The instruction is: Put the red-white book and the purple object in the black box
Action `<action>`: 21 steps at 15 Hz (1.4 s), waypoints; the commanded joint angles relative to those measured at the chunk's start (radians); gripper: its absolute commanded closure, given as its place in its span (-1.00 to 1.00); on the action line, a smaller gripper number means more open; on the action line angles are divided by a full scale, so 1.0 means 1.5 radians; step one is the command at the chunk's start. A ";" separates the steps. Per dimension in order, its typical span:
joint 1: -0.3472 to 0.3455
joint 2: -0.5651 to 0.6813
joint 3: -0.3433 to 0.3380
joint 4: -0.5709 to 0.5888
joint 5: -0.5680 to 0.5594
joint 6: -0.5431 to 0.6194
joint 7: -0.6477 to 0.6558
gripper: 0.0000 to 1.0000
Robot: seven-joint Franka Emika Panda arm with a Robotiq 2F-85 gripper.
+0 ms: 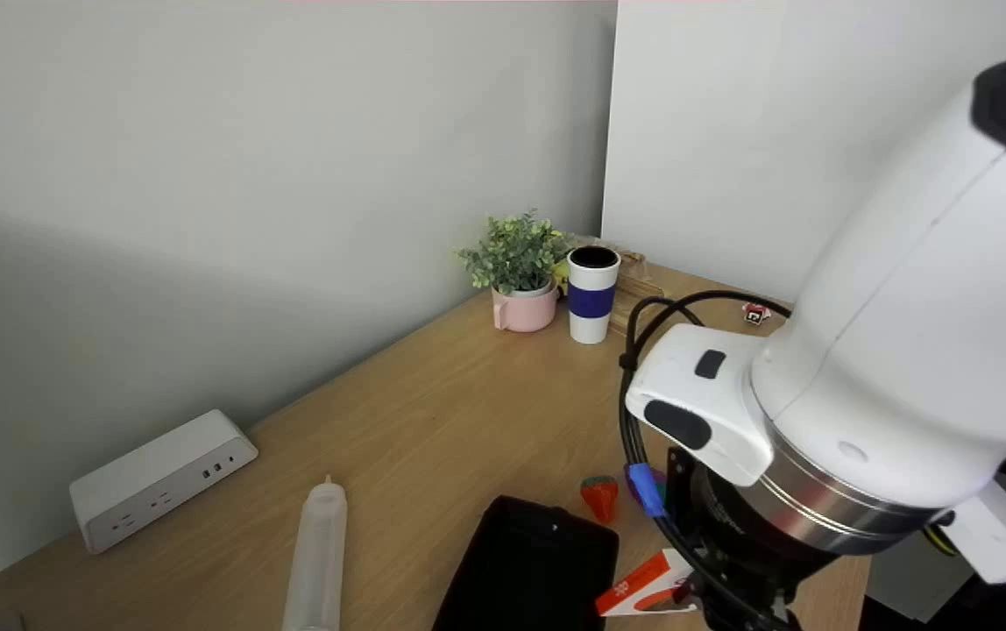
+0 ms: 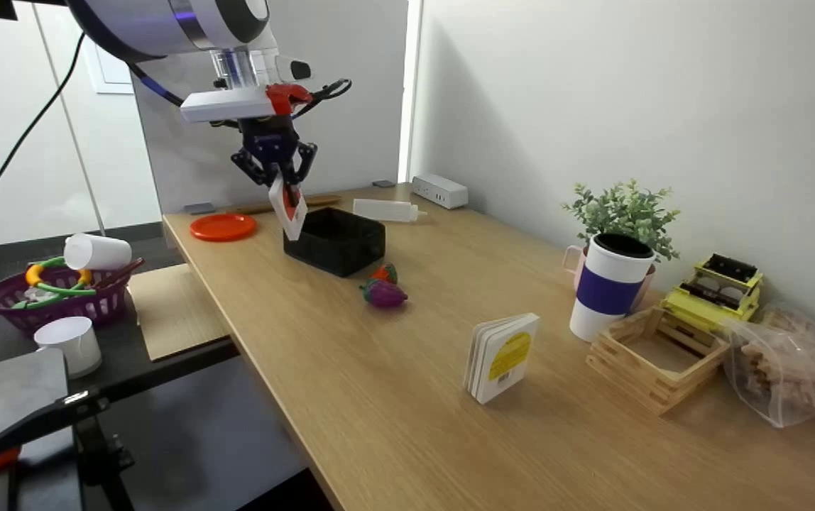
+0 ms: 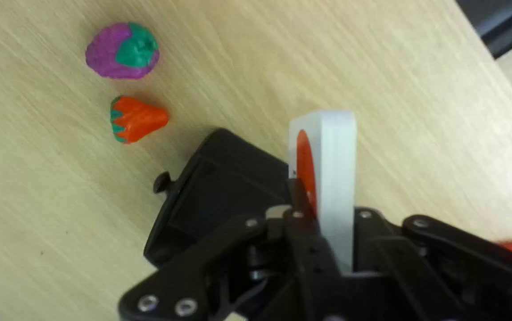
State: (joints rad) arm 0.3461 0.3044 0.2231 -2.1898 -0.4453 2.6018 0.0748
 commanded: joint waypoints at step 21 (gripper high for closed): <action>0.081 0.071 -0.084 0.075 0.014 0.082 0.304 0.93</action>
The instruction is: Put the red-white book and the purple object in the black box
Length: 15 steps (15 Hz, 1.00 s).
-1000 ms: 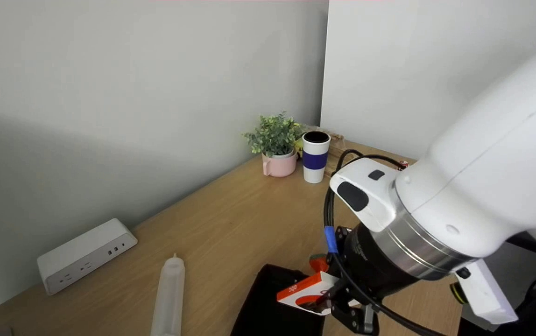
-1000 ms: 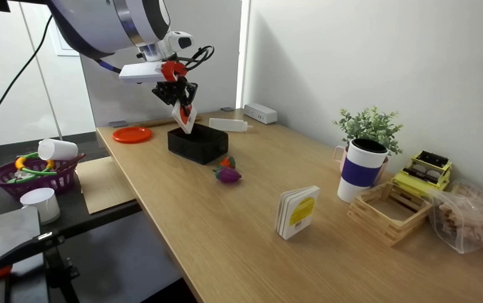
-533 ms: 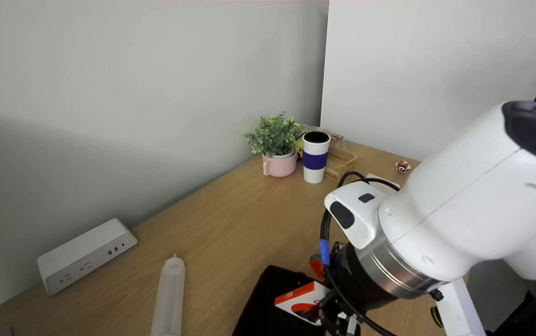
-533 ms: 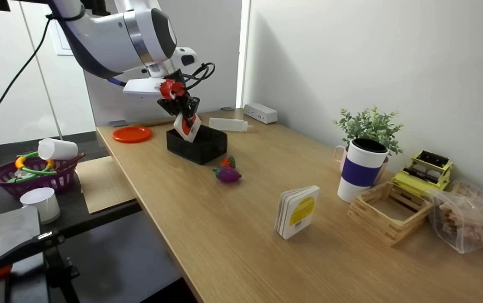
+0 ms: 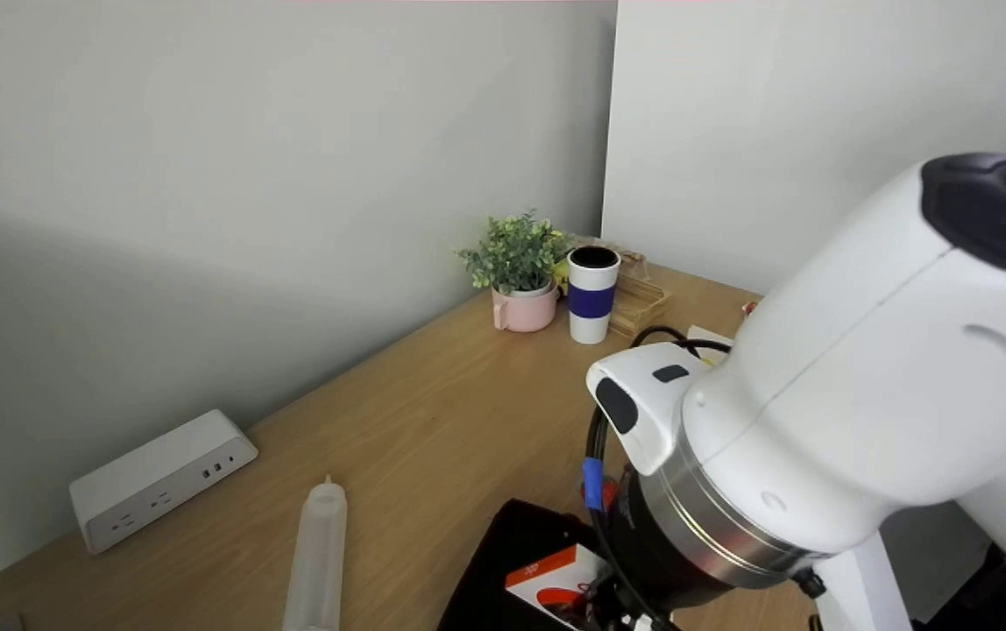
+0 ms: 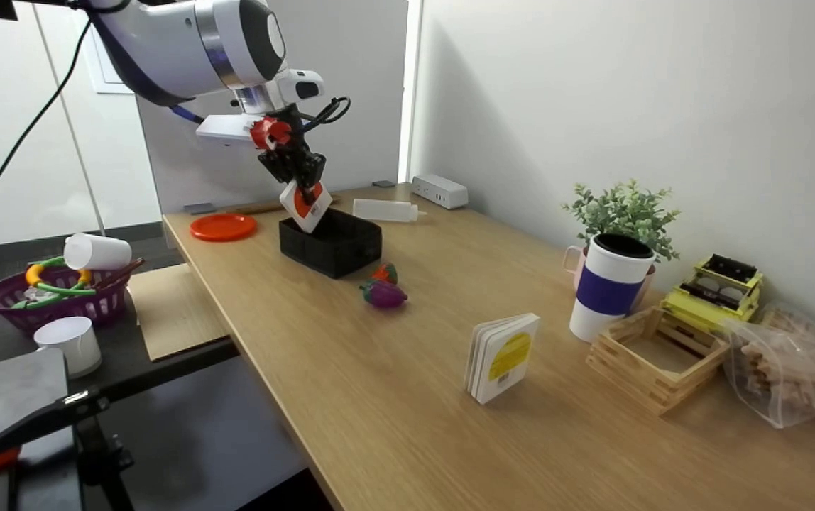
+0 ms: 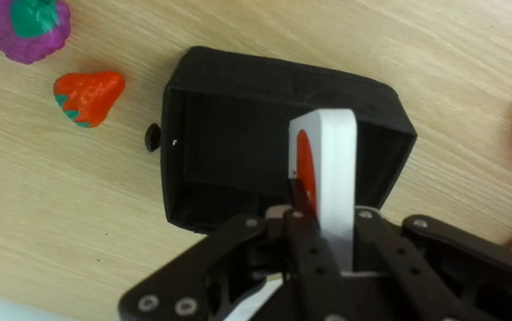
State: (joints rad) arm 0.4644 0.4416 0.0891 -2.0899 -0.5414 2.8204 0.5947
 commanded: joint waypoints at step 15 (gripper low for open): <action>-0.130 -0.001 0.134 0.055 0.453 -0.197 -0.349 0.93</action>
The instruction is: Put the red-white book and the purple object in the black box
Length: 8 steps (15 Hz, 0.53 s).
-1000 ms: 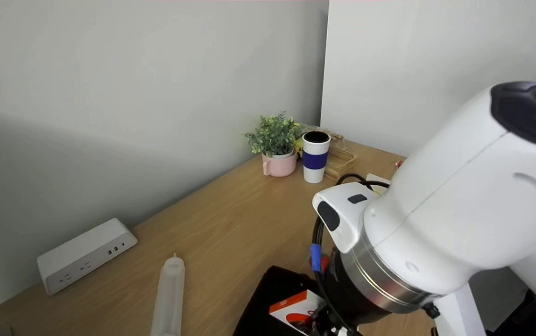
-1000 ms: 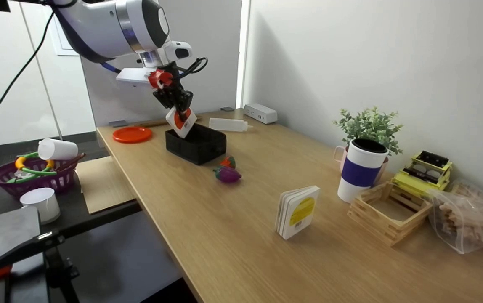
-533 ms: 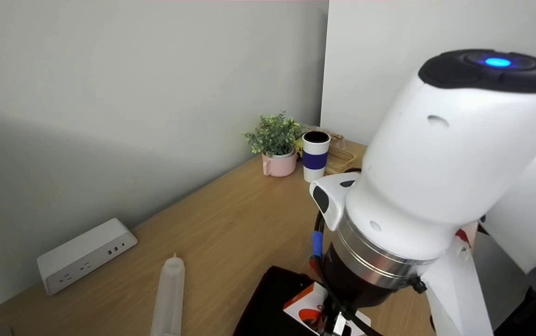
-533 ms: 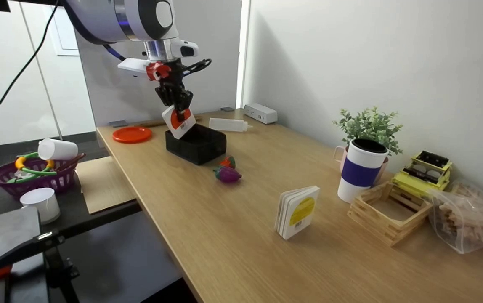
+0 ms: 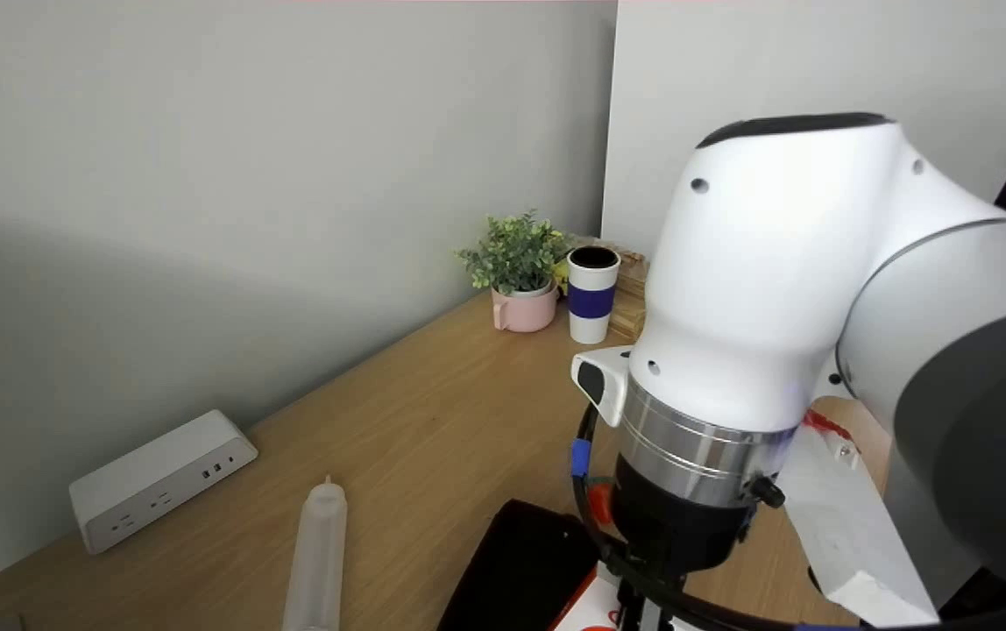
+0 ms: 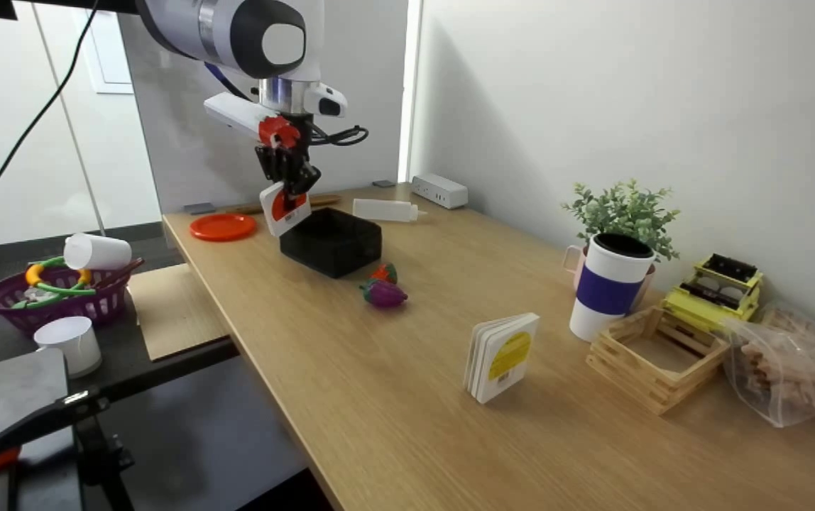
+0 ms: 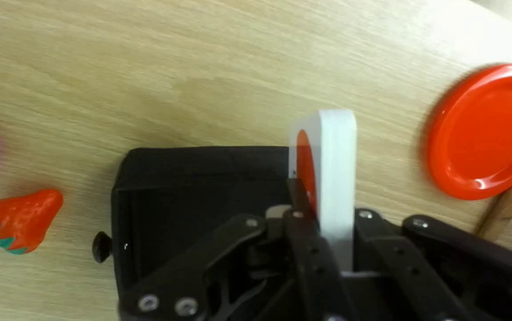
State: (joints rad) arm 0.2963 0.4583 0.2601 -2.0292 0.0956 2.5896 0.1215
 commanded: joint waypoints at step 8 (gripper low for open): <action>-0.011 -0.046 0.007 0.081 0.007 -0.139 -0.042 0.93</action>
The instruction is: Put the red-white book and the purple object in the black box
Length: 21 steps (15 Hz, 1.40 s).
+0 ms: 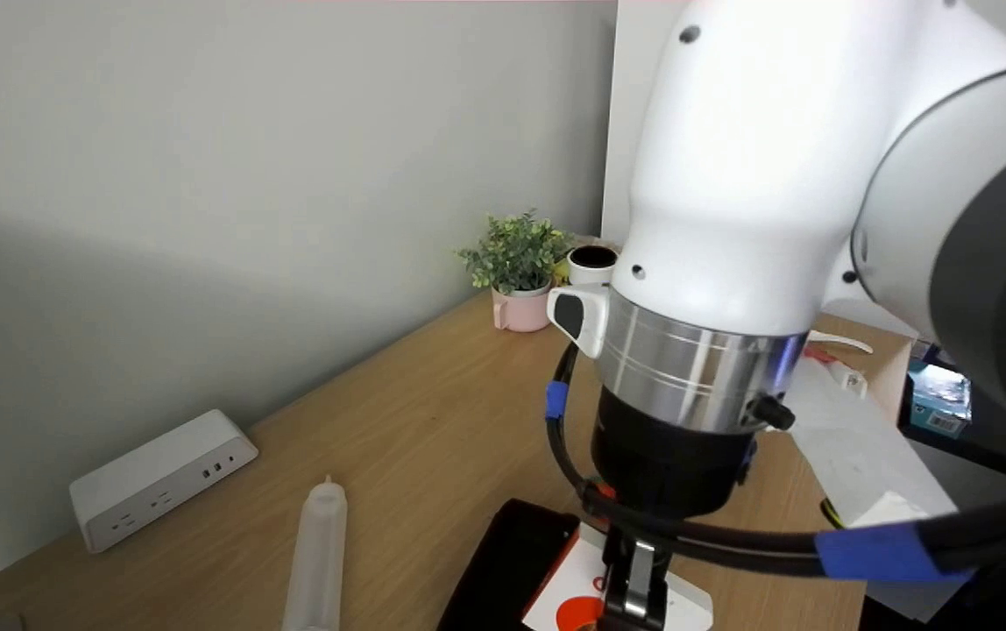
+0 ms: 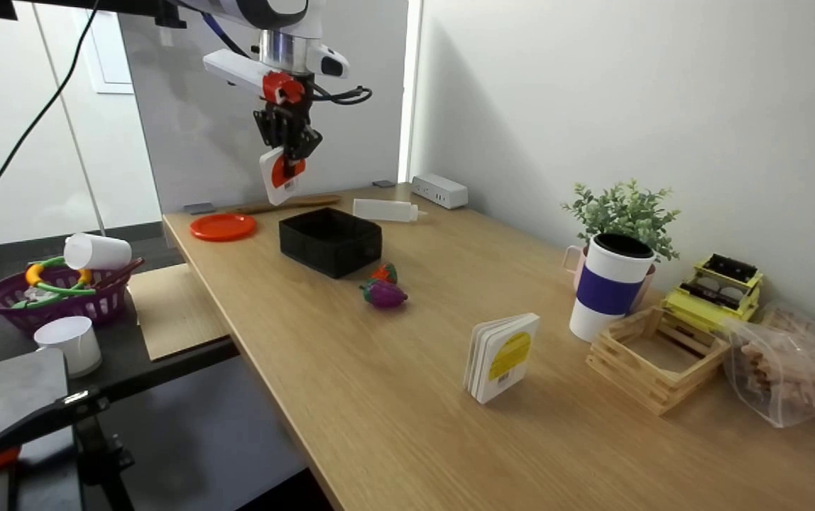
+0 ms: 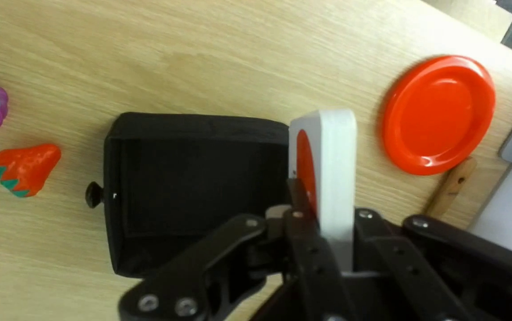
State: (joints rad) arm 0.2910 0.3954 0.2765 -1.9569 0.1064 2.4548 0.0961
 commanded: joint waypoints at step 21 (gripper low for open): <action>-0.025 0.253 -0.034 0.270 -0.082 -0.118 -0.214 0.93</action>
State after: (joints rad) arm 0.2496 0.7181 0.2278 -1.6098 0.0037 2.2943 -0.2014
